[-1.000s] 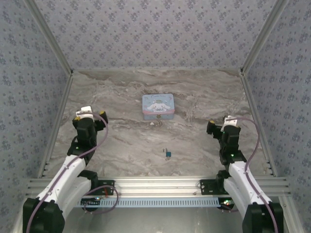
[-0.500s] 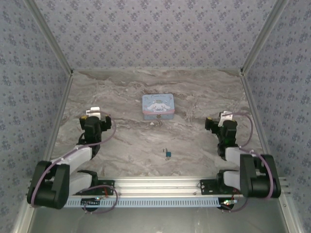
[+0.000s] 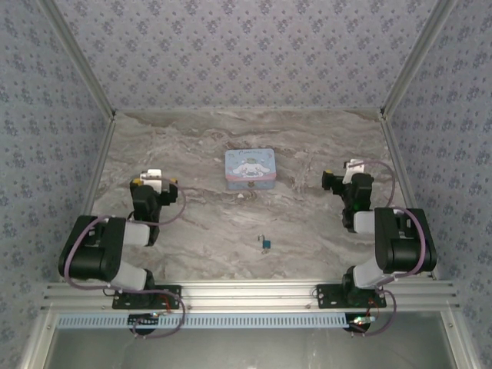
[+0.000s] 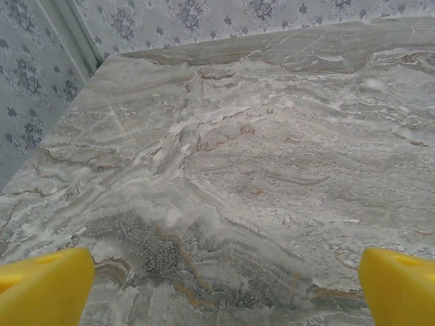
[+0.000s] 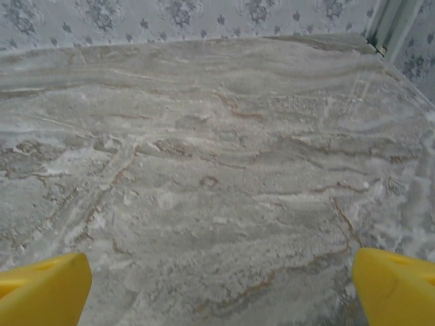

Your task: Unlock the padlock with the key

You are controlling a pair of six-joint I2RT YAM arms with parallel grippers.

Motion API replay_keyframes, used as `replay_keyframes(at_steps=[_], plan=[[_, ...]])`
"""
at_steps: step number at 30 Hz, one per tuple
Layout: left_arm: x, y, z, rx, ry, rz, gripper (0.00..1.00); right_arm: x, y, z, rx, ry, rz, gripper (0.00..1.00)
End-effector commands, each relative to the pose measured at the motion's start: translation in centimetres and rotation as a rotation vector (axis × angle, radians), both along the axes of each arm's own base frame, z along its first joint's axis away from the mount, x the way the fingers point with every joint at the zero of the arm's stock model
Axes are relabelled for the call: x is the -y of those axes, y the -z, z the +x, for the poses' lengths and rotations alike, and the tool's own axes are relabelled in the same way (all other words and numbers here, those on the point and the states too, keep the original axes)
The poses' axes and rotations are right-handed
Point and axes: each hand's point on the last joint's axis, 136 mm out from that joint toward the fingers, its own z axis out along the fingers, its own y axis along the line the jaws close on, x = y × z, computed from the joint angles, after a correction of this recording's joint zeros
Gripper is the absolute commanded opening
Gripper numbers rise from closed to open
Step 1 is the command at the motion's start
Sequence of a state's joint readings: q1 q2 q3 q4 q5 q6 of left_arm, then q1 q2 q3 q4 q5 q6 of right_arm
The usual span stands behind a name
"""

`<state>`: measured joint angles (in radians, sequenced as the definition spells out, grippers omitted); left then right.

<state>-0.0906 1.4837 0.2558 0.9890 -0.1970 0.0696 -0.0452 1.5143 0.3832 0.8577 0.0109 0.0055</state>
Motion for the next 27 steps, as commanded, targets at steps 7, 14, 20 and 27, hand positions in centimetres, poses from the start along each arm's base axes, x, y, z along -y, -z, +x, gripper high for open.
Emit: replay_keyframes(at_steps=[7, 14, 20, 27], plan=[[-1.4, 0.0, 3.0, -0.062, 0.019, -0.159, 0.99, -0.4, 1.3, -0.3, -0.059, -0.015, -0.031, 1.0], [-1.4, 0.0, 3.0, -0.062, 0.017, -0.155, 0.99, -0.5, 1.3, -0.3, -0.06, -0.018, -0.029, 1.0], [-1.4, 0.1, 3.0, -0.065, 0.016, -0.154, 0.99, -0.4, 1.2, -0.3, -0.059, -0.018, -0.03, 1.0], [-1.3, 0.0, 3.0, -0.063, 0.016, -0.153, 0.99, -0.4, 1.3, -0.3, -0.059, -0.016, -0.032, 1.0]])
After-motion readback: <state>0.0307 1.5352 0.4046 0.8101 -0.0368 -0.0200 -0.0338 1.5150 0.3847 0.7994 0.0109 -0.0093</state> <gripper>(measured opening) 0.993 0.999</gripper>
